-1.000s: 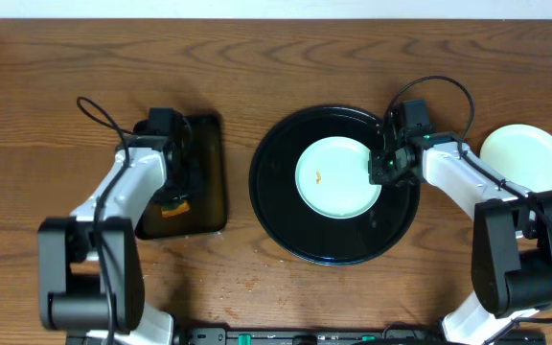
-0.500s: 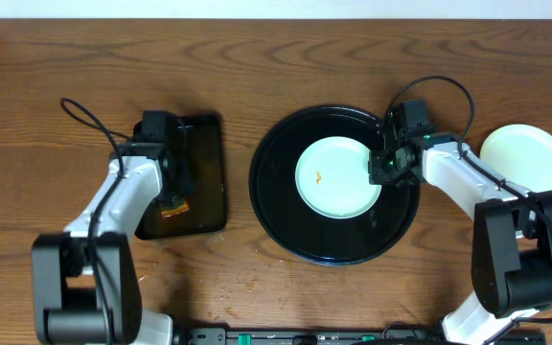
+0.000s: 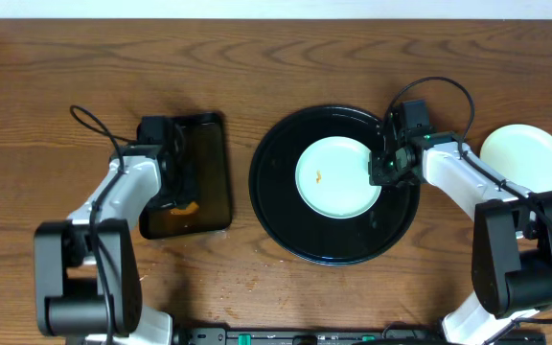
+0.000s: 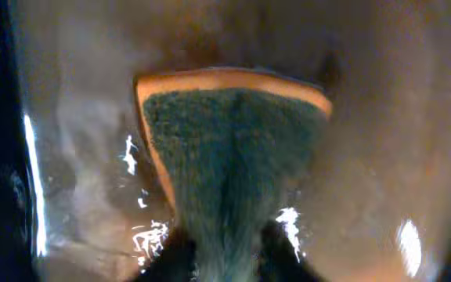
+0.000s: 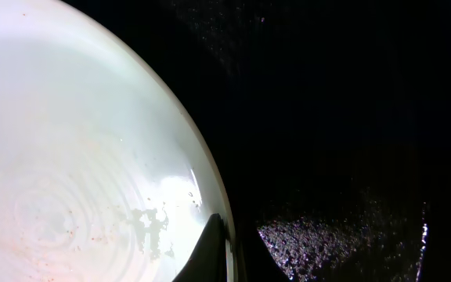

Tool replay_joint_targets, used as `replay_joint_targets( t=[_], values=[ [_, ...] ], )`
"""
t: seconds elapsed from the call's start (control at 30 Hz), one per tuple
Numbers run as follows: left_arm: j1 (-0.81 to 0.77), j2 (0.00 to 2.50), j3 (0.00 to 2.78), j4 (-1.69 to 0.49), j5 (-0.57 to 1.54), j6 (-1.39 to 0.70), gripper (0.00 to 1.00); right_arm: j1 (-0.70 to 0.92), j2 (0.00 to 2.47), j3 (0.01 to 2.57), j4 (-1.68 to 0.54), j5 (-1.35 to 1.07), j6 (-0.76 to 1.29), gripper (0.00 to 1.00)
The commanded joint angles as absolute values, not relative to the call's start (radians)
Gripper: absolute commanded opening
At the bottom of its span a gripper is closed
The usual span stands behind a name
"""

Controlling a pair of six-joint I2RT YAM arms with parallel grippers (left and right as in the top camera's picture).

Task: Clean dirty plates on tray and stack at the side
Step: 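Grasp the sponge from the small black tray with the left gripper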

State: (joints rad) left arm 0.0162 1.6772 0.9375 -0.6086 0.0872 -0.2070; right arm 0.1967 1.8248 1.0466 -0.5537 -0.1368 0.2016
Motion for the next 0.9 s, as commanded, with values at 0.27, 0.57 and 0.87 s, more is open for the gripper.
replay_joint_targets(
  t=[0.27,0.57,0.87],
  values=[
    [0.015,1.612,0.935,-0.603,0.033,-0.187,0.52,0.200,1.859,1.011,-0.579,-0.109,0.201,0.01],
    [0.015,1.693,0.900,-0.525,0.058,-0.187,0.19,0.200,1.859,1.011,-0.579,-0.109,0.201,0.01],
    [0.015,1.632,0.943,-0.597,0.064,-0.187,0.29,0.200,1.859,1.011,-0.579,-0.109,0.201,0.01]
  ],
)
